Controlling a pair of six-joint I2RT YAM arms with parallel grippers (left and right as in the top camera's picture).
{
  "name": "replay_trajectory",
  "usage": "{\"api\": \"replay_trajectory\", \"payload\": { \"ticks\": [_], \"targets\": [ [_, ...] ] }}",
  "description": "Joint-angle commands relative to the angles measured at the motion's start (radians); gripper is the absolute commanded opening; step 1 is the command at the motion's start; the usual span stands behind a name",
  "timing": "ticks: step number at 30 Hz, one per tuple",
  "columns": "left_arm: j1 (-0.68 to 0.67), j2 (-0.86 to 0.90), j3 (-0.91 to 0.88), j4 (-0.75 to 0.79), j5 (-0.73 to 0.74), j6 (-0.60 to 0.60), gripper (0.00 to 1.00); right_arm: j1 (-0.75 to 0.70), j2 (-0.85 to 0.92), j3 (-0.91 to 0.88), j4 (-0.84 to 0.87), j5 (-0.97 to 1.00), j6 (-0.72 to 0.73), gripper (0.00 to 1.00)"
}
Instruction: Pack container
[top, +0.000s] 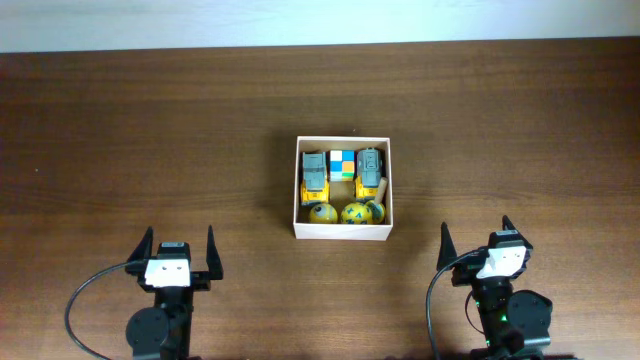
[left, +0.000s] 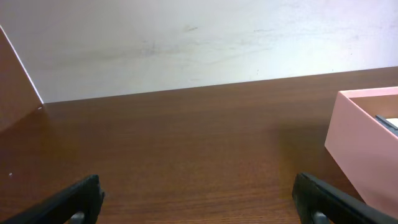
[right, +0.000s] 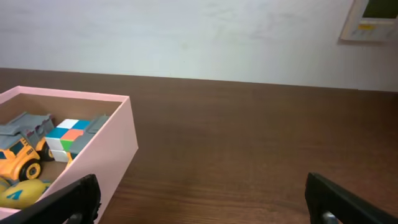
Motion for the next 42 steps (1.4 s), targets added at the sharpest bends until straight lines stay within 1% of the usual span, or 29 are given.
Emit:
{"api": "replay_trajectory", "payload": {
  "ticks": [1, 4, 42],
  "targets": [
    [-0.004, -0.010, -0.008, -0.001, -0.008, 0.016, 0.99, -0.007, -0.010, -0.011, 0.000, -0.016, -0.022, 0.99],
    [-0.004, -0.010, -0.008, -0.001, -0.008, 0.016, 0.99, -0.007, -0.010, -0.011, 0.000, -0.016, -0.040, 0.99],
    [-0.004, -0.010, -0.008, -0.001, -0.008, 0.016, 0.99, -0.007, -0.010, -0.011, 0.000, -0.009, -0.039, 0.99]
  ]
}}
